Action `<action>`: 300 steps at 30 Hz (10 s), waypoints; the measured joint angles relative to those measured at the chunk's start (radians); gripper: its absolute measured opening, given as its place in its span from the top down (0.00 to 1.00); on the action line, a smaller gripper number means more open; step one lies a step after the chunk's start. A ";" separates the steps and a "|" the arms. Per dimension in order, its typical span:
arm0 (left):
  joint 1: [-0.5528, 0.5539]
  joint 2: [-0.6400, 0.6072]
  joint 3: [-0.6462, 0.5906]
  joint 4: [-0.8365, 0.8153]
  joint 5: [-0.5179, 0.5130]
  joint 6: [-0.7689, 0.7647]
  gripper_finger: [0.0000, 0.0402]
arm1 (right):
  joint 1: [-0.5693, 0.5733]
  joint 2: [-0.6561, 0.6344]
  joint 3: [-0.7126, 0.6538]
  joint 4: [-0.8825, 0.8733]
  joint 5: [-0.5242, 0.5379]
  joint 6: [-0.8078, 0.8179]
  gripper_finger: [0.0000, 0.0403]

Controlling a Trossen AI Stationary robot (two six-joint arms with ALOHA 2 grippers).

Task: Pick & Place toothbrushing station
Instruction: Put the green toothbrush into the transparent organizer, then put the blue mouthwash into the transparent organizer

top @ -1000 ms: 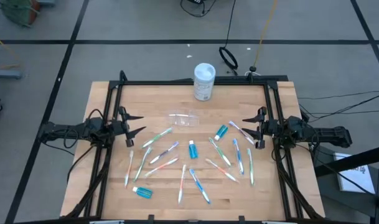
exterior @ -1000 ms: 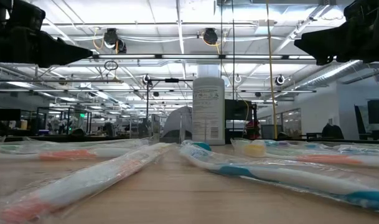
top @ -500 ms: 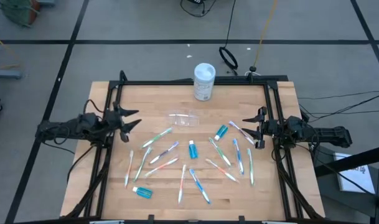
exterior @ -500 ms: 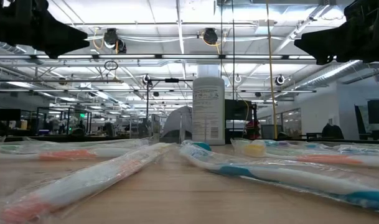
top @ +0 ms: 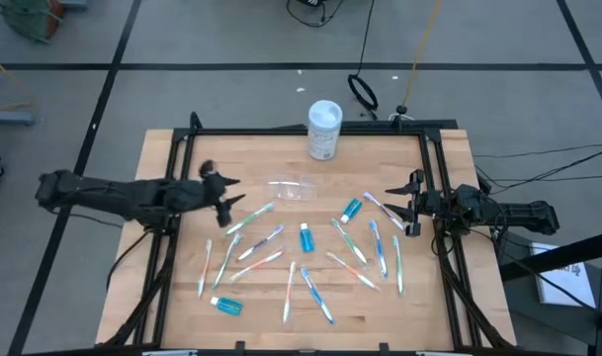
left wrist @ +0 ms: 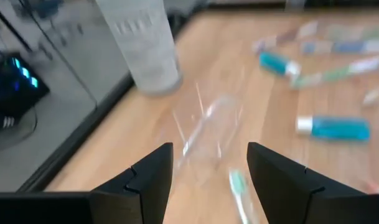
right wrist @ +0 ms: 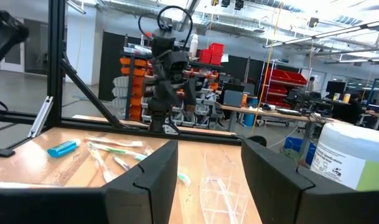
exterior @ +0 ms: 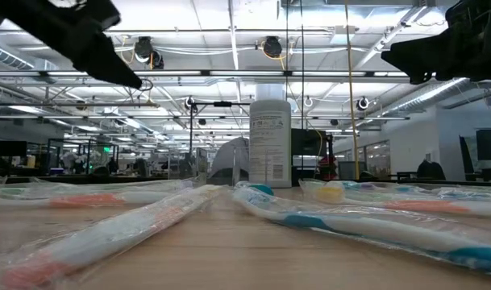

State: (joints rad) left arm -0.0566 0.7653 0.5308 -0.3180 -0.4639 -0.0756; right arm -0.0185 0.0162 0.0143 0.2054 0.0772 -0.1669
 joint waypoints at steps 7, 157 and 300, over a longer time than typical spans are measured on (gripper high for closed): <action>0.014 0.290 0.144 -0.128 -0.001 -0.050 0.48 | 0.000 0.000 0.000 -0.007 0.000 0.025 0.58; 0.338 0.714 0.070 1.139 -0.034 0.157 0.89 | -0.001 0.000 0.000 -0.053 0.004 -0.030 0.58; -0.088 0.577 0.205 0.185 0.368 0.224 0.54 | 0.000 0.000 0.000 0.000 0.000 0.260 0.58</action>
State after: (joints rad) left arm -0.1444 1.3422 0.7361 -0.1332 -0.0960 0.1482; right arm -0.0189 0.0158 0.0143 0.2054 0.0769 0.0933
